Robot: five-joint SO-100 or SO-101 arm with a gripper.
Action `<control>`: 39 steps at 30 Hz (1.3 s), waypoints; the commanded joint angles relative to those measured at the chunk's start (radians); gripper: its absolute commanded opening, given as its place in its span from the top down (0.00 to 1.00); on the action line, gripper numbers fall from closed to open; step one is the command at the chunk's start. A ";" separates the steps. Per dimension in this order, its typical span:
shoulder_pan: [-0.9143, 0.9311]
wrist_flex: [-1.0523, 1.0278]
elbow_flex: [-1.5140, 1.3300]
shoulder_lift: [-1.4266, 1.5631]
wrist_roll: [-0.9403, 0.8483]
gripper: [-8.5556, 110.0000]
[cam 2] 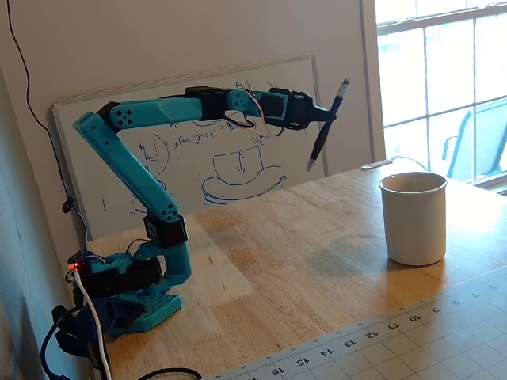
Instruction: Grasp a pen and put it in a mug.
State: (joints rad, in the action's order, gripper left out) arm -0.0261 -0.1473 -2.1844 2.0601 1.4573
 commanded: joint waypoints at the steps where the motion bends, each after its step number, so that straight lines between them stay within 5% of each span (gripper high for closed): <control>1: 0.077 0.103 0.025 0.087 -0.048 0.91; 25: 0.344 0.666 0.048 -0.186 -0.054 0.91; 39: 0.380 0.712 0.186 -0.436 -0.054 0.91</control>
State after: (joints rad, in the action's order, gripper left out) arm 0.3436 0.5292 -2.0954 1.6122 1.4113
